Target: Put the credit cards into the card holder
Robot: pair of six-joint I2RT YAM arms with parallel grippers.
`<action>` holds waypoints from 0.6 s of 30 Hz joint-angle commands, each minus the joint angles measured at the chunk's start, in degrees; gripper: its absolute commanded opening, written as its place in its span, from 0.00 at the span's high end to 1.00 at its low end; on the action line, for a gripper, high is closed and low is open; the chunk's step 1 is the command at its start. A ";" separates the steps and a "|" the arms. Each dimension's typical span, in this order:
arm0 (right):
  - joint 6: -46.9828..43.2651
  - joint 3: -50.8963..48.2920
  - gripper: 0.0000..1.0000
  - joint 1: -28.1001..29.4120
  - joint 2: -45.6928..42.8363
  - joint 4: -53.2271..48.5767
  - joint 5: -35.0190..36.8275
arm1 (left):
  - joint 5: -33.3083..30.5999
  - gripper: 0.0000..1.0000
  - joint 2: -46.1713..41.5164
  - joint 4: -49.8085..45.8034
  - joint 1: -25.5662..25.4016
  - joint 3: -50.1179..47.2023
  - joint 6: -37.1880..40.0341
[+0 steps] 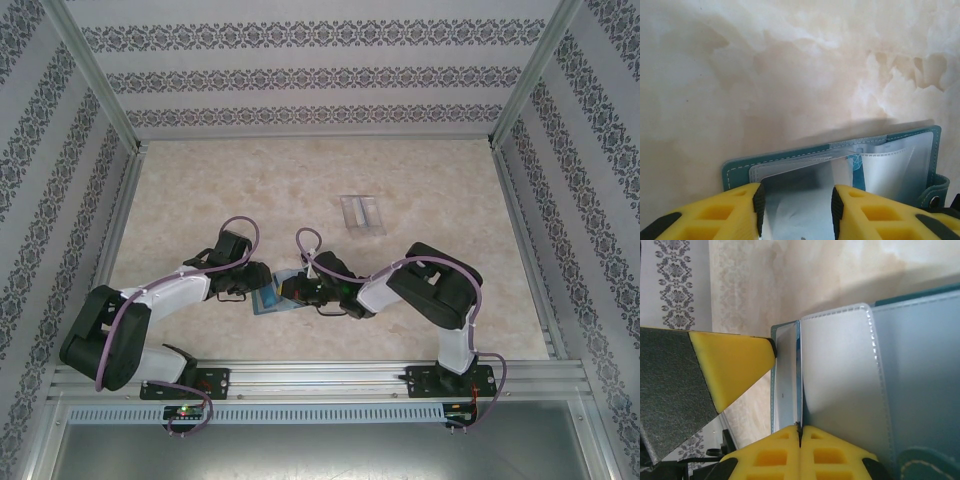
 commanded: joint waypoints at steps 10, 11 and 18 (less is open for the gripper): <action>1.62 -0.81 0.86 1.56 -2.60 -1.77 7.74 | -2.25 0.56 -5.53 -5.35 0.44 -1.07 0.03; 1.21 -0.59 0.85 1.73 -2.99 -2.53 7.85 | -2.32 0.56 -6.02 -5.30 0.44 -1.67 0.06; -1.39 -0.41 0.72 1.70 -6.60 -10.74 9.41 | -1.49 0.56 -6.48 -4.62 0.84 -3.47 0.38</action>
